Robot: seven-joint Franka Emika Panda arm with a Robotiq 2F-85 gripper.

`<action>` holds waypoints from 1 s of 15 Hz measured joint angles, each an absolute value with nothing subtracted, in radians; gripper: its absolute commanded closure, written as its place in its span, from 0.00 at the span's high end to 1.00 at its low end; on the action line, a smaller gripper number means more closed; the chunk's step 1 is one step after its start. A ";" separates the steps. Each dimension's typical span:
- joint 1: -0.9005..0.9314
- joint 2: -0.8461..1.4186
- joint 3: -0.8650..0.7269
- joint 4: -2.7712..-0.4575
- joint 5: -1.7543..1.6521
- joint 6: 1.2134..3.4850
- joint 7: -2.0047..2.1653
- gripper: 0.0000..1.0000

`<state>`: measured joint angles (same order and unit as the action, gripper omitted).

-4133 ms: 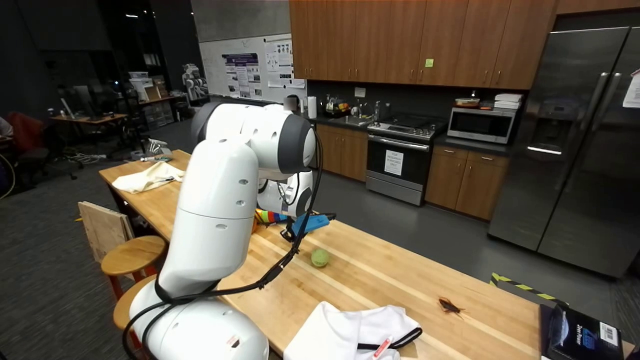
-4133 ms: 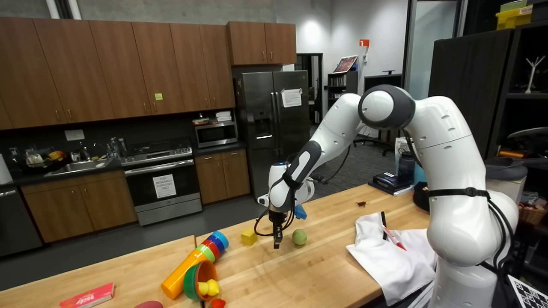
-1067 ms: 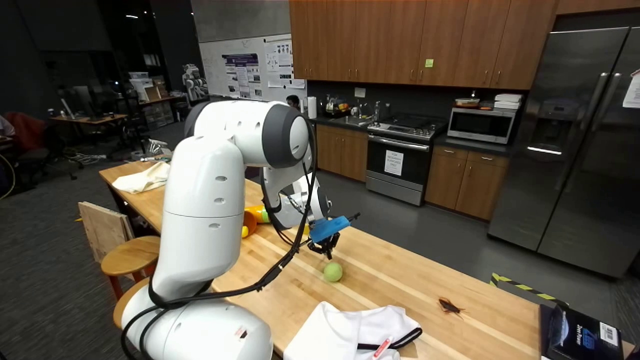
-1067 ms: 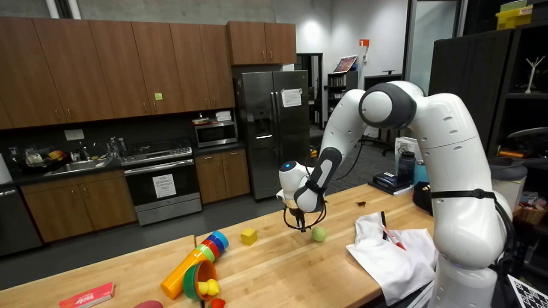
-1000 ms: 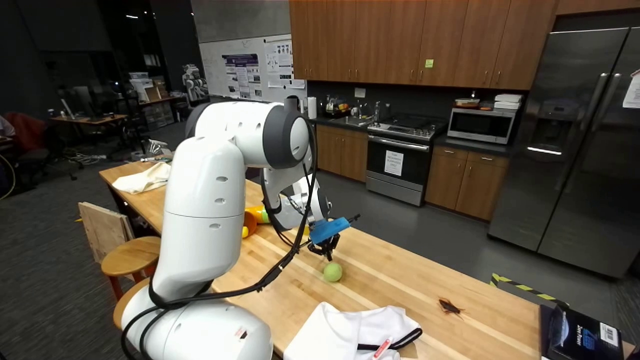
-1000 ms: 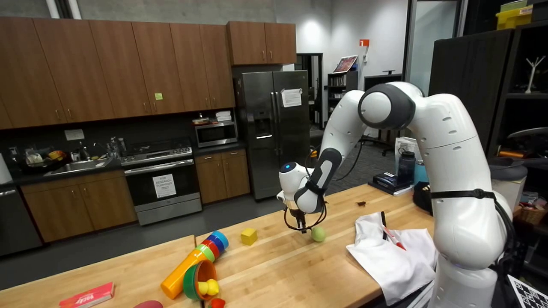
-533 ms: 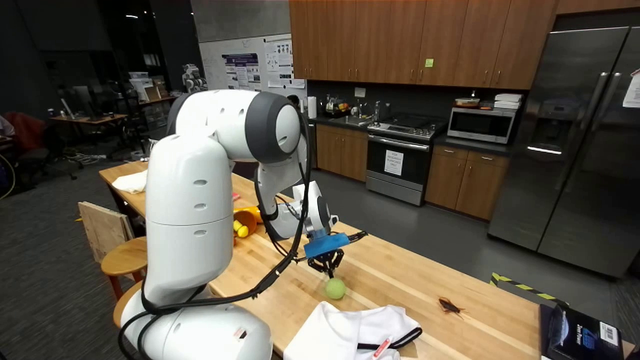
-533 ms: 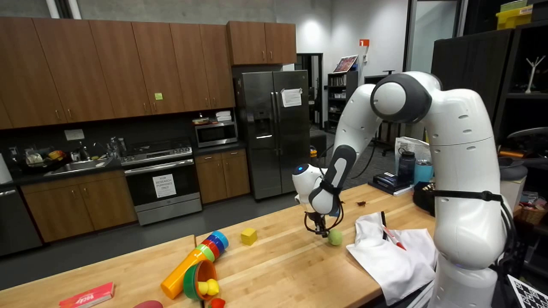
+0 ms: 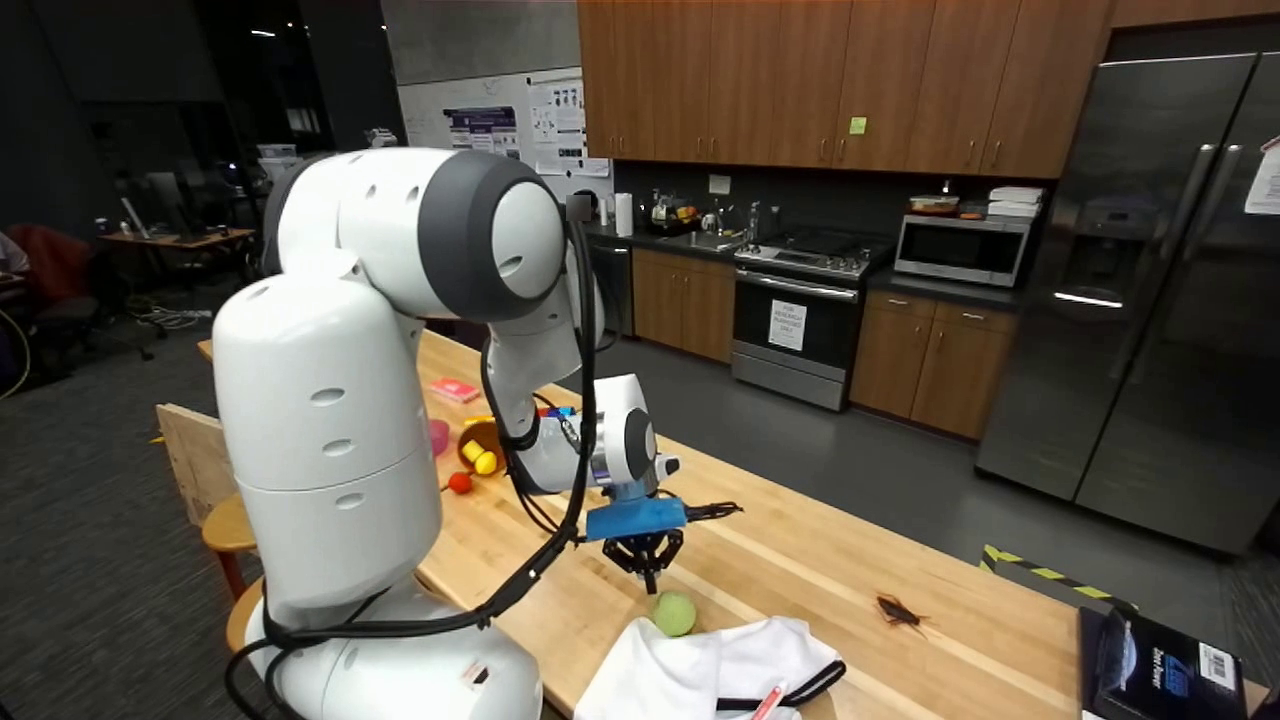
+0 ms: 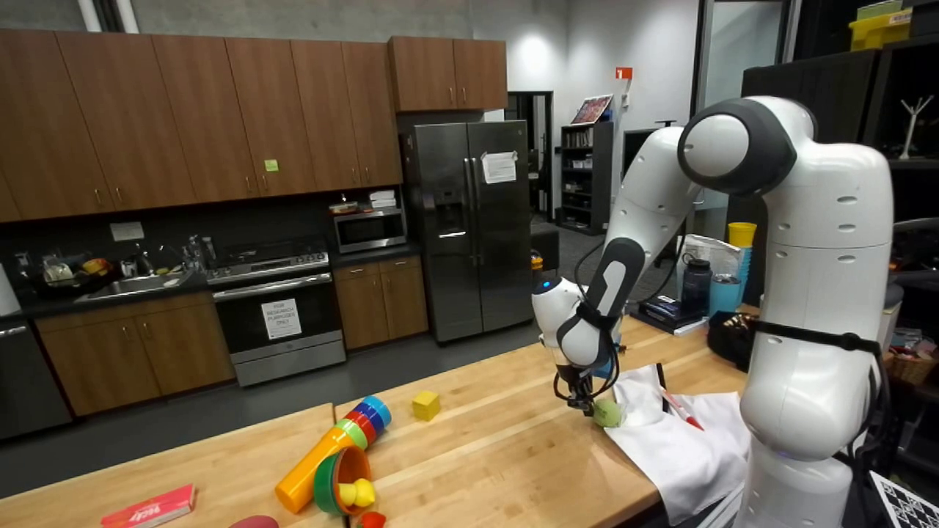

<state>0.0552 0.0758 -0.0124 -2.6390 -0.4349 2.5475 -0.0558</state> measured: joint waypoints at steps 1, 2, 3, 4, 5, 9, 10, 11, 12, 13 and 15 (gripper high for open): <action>0.056 0.079 0.001 -2.630 -0.411 2.547 -0.079 0.00; 0.058 0.085 0.014 -2.618 -0.386 2.547 -0.107 0.00; 0.060 0.091 0.027 -2.605 -0.357 2.547 -0.139 0.00; 0.060 0.099 0.040 -2.593 -0.313 2.545 -0.184 0.00; 0.060 0.108 0.052 -2.580 -0.259 2.540 -0.239 0.00; 0.056 0.144 0.097 -2.500 -0.047 2.404 -0.482 0.00; 0.056 0.154 0.107 -2.473 -0.030 2.350 -0.513 0.00; 0.057 0.164 0.116 -2.443 -0.022 2.294 -0.538 0.00; 0.058 0.177 0.124 -2.411 -0.020 2.238 -0.553 0.00; 0.061 0.193 0.130 -2.377 -0.020 2.185 -0.562 0.00; 0.068 0.232 0.140 -2.308 -0.021 2.101 -0.562 0.00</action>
<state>0.0679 0.2318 0.1398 -2.3081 -0.0214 2.1007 -0.5624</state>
